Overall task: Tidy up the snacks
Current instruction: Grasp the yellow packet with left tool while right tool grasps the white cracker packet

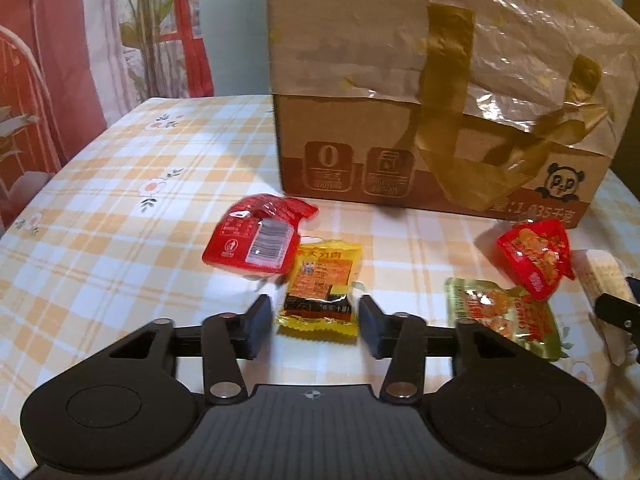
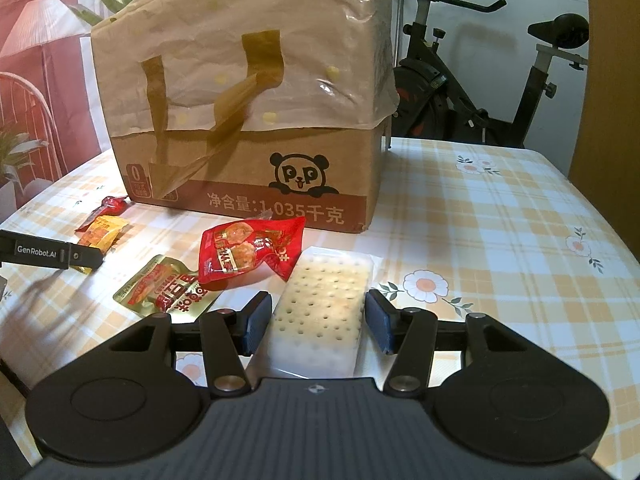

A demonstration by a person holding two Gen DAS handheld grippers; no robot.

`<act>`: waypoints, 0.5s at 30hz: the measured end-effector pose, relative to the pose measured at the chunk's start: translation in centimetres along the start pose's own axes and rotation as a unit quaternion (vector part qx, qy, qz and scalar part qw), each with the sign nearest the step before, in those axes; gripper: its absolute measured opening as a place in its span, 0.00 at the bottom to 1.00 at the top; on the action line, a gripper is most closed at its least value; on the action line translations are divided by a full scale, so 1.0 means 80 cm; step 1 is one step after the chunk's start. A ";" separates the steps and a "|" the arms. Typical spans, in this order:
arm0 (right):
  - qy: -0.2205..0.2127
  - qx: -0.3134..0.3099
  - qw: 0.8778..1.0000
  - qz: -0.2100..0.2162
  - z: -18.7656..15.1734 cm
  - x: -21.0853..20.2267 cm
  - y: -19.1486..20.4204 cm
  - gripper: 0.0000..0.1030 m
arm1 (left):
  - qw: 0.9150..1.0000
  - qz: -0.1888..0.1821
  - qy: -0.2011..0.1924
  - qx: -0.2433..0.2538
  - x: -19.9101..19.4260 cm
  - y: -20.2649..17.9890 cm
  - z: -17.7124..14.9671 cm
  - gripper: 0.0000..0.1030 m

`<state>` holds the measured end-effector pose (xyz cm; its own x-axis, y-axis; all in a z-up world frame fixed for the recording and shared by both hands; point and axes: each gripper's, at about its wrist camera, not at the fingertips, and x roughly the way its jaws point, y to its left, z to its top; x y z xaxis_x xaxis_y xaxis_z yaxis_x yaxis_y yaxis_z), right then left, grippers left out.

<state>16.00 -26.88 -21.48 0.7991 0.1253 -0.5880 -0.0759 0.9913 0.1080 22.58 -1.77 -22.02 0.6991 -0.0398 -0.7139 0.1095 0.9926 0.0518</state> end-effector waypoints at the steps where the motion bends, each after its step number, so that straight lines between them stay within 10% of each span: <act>1: 0.000 0.000 1.000 0.000 0.000 0.000 0.000 0.53 | 1.000 0.003 0.000 -0.002 0.001 0.002 0.001 0.59; 12: 0.000 0.000 1.000 0.000 0.000 0.000 0.001 0.53 | 0.999 -0.028 -0.015 0.013 0.011 -0.006 0.021 0.58; 15: 0.001 -0.002 1.000 -0.001 -0.001 0.001 0.001 0.53 | 1.000 -0.023 -0.011 0.005 0.022 -0.002 0.021 0.42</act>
<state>16.04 -26.79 -21.56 0.7986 0.1238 -0.5890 -0.0766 0.9916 0.1045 25.02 -2.19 -22.11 0.7079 -0.0882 -0.7008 0.1484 0.9886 0.0255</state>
